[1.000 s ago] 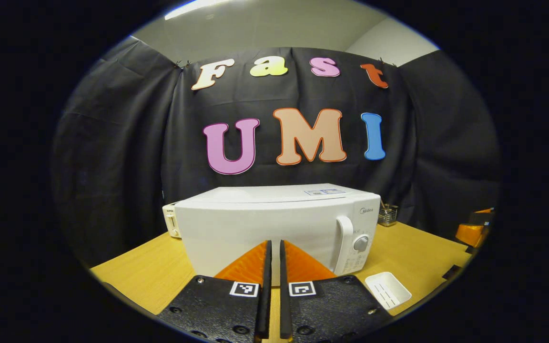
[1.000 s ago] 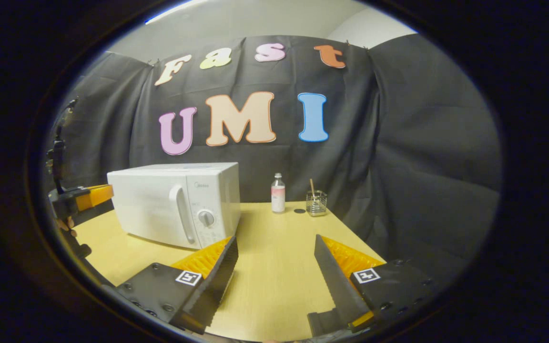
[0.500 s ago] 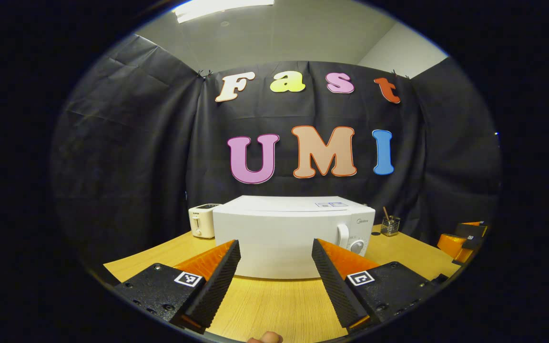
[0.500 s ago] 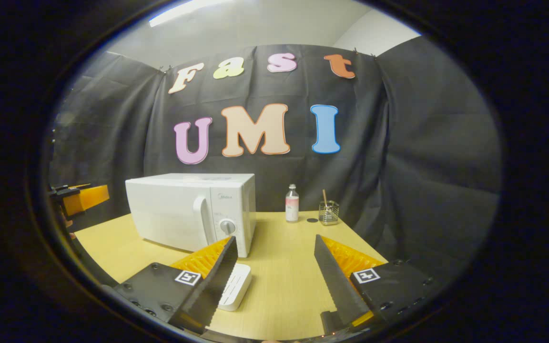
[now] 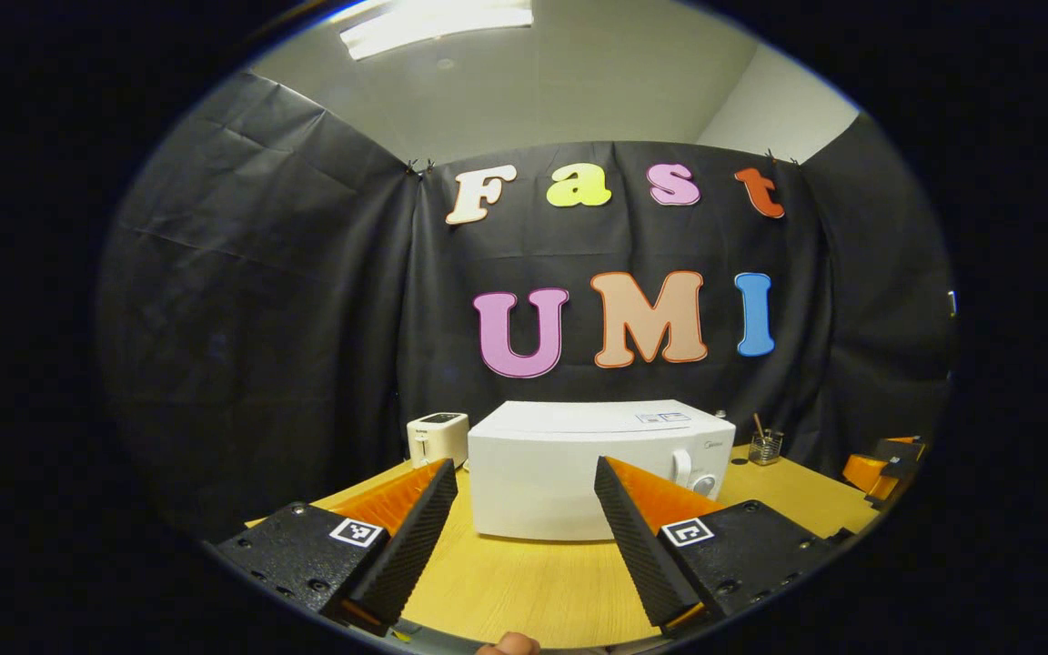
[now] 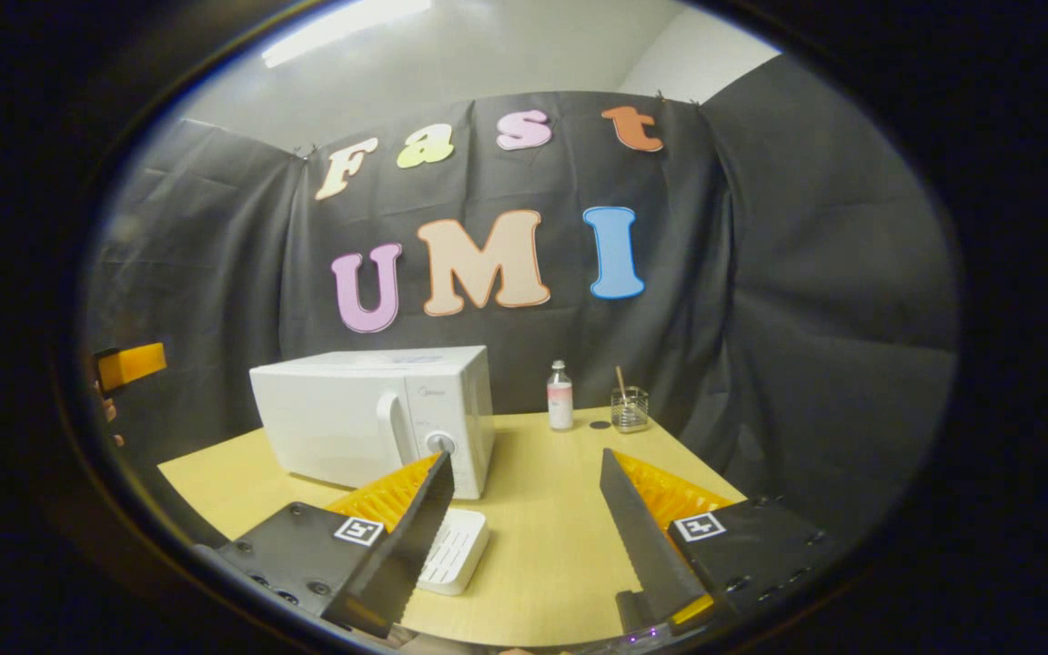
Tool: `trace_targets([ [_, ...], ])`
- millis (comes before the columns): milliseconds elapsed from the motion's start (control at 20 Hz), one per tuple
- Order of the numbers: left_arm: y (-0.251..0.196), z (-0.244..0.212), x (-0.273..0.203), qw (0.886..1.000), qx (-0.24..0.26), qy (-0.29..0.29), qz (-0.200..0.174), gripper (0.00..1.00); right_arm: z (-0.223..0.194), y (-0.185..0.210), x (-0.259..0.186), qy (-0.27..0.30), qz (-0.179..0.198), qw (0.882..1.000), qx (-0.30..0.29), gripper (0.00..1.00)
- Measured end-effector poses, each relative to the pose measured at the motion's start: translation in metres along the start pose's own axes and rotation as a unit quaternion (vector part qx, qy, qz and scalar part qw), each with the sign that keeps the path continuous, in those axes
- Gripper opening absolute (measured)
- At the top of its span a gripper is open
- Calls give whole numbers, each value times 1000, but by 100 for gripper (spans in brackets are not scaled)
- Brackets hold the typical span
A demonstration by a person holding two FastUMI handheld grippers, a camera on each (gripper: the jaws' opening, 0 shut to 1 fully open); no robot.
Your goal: Open the microwave oven with the left hand, put the food in, and close the microwave oven.
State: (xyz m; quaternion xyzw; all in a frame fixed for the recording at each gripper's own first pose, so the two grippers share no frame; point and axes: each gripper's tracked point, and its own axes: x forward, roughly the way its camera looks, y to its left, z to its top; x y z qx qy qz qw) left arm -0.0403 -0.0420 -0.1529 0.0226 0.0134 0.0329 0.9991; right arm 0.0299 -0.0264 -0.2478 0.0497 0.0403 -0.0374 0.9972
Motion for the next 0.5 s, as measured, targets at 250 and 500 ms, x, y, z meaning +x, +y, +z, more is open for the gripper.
trace_targets([
  [250,14,6,-1,1000,8,-13,17,94,-9,15,4,10,8,1000,-15,99],
  [500,17,4,-5,1000,11,-10,17,96,-13,32,4,16,30,999,-19,99],
])
